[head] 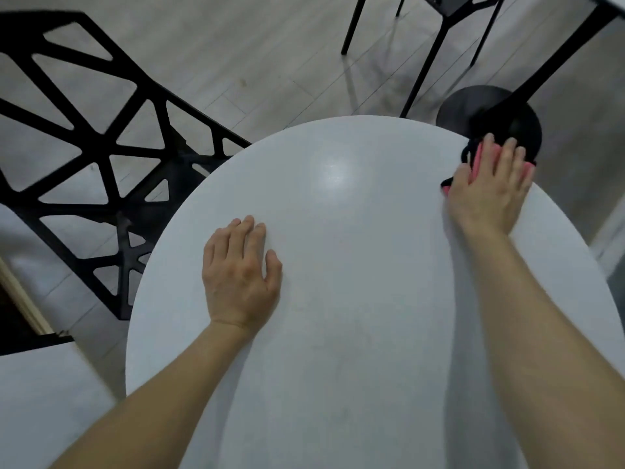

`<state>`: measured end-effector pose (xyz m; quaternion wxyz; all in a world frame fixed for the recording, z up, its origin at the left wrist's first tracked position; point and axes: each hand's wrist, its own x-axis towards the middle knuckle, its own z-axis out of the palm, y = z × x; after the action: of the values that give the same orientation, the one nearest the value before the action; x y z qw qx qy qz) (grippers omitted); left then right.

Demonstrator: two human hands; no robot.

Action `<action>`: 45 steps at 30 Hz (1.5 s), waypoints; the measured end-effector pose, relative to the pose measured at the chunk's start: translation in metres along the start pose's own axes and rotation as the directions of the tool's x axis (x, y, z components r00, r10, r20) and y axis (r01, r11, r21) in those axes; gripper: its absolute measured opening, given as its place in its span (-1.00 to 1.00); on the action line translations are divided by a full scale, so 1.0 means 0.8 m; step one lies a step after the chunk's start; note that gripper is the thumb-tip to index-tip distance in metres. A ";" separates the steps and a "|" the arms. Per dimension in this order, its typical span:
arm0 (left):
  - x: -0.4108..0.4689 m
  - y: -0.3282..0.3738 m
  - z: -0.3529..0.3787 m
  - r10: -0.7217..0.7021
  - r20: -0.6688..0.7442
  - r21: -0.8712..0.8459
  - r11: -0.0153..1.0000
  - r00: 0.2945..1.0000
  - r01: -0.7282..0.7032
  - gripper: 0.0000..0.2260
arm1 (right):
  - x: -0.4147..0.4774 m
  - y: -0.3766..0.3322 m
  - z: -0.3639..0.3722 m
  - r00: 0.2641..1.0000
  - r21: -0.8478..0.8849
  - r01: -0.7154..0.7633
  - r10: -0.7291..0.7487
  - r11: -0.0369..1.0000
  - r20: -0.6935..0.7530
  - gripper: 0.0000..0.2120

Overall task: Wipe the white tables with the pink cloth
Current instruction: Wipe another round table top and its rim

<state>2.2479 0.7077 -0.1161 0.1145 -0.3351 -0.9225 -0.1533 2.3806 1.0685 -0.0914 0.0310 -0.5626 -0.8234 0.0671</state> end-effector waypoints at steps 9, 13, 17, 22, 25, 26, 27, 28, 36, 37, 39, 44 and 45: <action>-0.001 -0.007 0.007 0.023 -0.055 0.016 1.000 0.998 -0.022 -0.63 | -0.133 -0.276 0.036 0.534 0.086 0.839 -0.844 0.537 0.051 -0.39; 0.001 -0.003 0.003 0.006 -0.042 -0.002 1.000 0.999 -0.007 -0.65 | -0.069 -0.125 0.020 0.777 0.039 0.629 -0.630 0.776 0.009 -0.39; 0.001 0.001 0.001 -0.004 -0.025 -0.026 1.000 1.000 0.004 -0.66 | -0.046 0.063 -0.013 0.988 -0.009 0.153 -0.153 0.988 0.003 -0.33; 0.005 -0.003 0.001 -0.002 -0.033 -0.024 1.000 0.999 0.002 -0.69 | -0.114 -0.034 0.002 0.991 -0.060 0.134 -0.135 0.989 -0.010 -0.35; -0.001 0.001 -0.008 -0.002 -0.055 -0.066 0.998 0.998 -0.001 -0.77 | -0.187 -0.136 0.015 0.810 -0.002 0.585 -0.585 0.811 0.041 -0.37; -0.008 0.002 -0.013 -0.006 -0.074 -0.077 0.997 0.997 0.000 -0.81 | -0.207 -0.152 0.017 0.735 0.027 0.675 -0.675 0.737 0.057 -0.37; -0.017 0.003 -0.020 -0.006 -0.096 -0.075 0.997 0.995 -0.001 -0.84 | -0.219 -0.159 0.016 0.669 0.050 0.738 -0.739 0.673 0.080 -0.37; -0.029 0.003 -0.027 0.000 -0.111 -0.066 0.998 0.994 -0.008 -0.87 | -0.223 -0.155 0.016 0.610 0.063 0.784 -0.786 0.617 0.103 -0.38; -0.173 0.007 -0.084 -0.163 -0.102 -0.083 0.984 0.981 0.155 -0.88 | -0.172 0.072 0.002 0.894 -0.016 0.447 -0.448 0.894 -0.029 -0.38; -0.192 0.009 -0.090 -0.187 -0.093 -0.086 0.980 0.978 0.180 -0.87 | -0.169 0.080 0.001 0.938 -0.021 0.345 -0.345 0.938 -0.021 -0.37; -0.226 0.011 -0.104 -0.221 -0.042 -0.079 0.973 0.974 0.217 -0.82 | -0.183 0.045 0.001 0.982 -0.008 0.187 -0.187 0.982 0.000 -0.35; -0.265 0.007 -0.156 -0.375 0.250 -0.054 0.915 0.893 0.399 -0.29 | -0.344 -0.116 0.020 0.659 0.090 0.740 -0.746 0.666 0.102 -0.36; -0.264 0.004 -0.167 -0.403 0.336 -0.033 0.898 0.851 0.438 -0.14 | -0.379 -0.125 0.020 0.535 0.112 0.828 -0.834 0.549 0.137 -0.37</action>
<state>2.4232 0.5388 -0.0578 -0.0918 -0.1513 -0.9698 -0.1680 2.3968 0.7491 -0.0852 -0.0032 -0.0958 -0.9896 0.1070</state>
